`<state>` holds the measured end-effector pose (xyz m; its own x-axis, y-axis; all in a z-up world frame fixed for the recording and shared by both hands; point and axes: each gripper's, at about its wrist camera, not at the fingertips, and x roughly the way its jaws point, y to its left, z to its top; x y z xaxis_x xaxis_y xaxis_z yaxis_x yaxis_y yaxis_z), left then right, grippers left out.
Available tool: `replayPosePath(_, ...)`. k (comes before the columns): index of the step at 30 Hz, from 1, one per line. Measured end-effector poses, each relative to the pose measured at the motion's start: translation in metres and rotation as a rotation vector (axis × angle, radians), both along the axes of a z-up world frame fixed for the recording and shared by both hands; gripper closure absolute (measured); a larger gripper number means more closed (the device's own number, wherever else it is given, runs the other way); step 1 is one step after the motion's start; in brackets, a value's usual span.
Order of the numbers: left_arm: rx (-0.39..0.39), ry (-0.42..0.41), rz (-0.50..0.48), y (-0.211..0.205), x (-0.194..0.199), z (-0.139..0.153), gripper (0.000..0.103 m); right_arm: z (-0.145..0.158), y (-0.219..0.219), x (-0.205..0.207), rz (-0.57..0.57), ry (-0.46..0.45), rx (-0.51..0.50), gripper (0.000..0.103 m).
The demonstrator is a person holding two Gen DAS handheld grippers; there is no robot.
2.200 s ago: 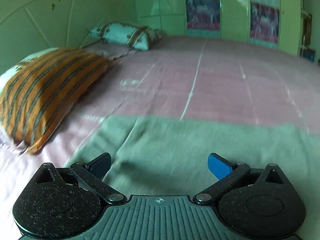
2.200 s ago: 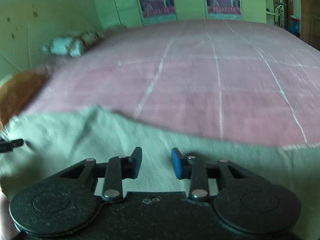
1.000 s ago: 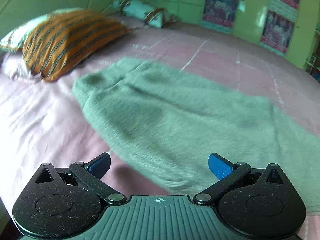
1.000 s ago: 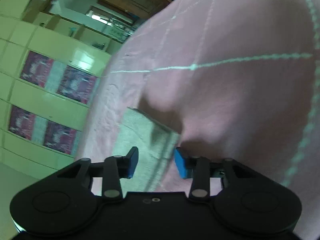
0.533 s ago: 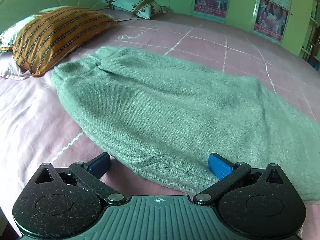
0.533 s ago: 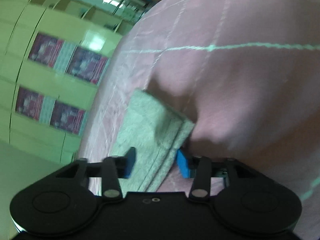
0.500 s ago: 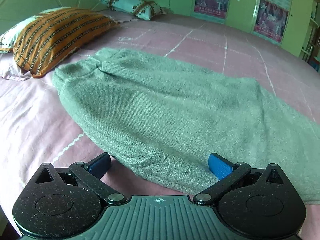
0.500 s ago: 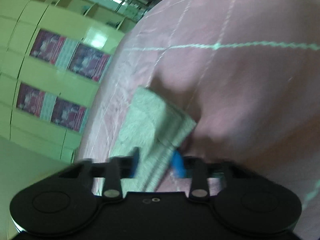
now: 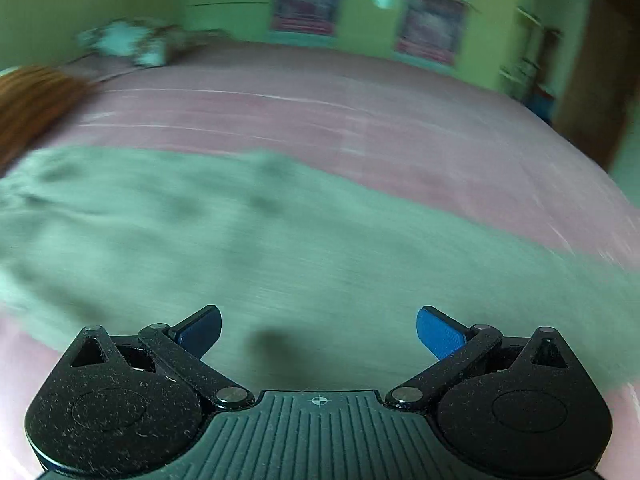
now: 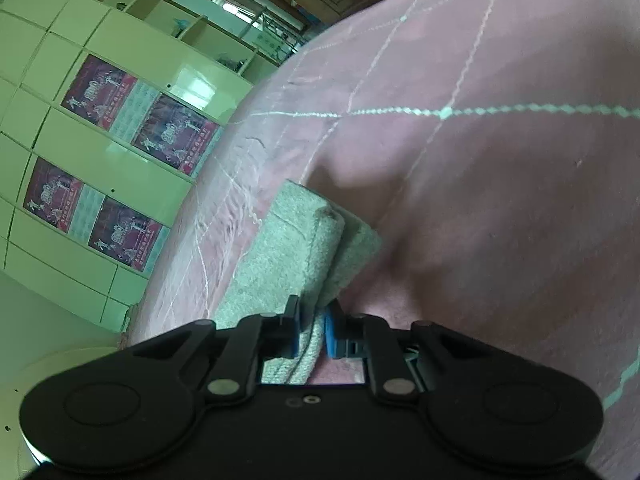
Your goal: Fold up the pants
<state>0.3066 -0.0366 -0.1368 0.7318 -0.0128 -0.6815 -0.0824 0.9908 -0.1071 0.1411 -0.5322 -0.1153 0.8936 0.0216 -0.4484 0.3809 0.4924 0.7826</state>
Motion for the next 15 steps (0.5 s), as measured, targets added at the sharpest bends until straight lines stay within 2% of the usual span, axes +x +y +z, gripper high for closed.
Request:
replayPosePath(3,-0.011,0.003,-0.133,-0.074,-0.005,-0.007,0.0,0.003,-0.001,0.0,0.008,0.001,-0.003,0.097)
replayPosePath(4,0.015,-0.009,-0.179,-0.099,-0.009,-0.008,0.0,0.003,-0.003,-0.001,0.011,0.0,0.011,0.095)
replayPosePath(6,0.078,0.008,-0.188,-0.129,-0.012,-0.014,0.0,-0.001,-0.009,-0.001,0.025,0.002,0.052,0.09)
replayPosePath(8,0.103,0.017,-0.153,-0.14,-0.012,-0.018,0.0,-0.003,-0.012,-0.005,0.021,0.002,0.054,0.091)
replayPosePath(10,0.091,0.005,-0.124,-0.138,-0.013,-0.011,0.0,-0.005,-0.015,-0.009,0.013,-0.009,0.065,0.091)
replayPosePath(11,0.088,-0.007,-0.122,-0.137,-0.014,-0.009,0.0,-0.006,-0.017,-0.011,0.01,-0.018,0.072,0.091)
replayPosePath(13,0.128,0.036,-0.149,-0.142,-0.012,-0.019,0.0,-0.009,-0.019,-0.012,0.005,-0.023,0.091,0.091)
replayPosePath(15,0.124,0.019,-0.144,-0.141,-0.016,-0.018,0.0,-0.01,-0.02,-0.013,-0.017,-0.034,0.103,0.091)
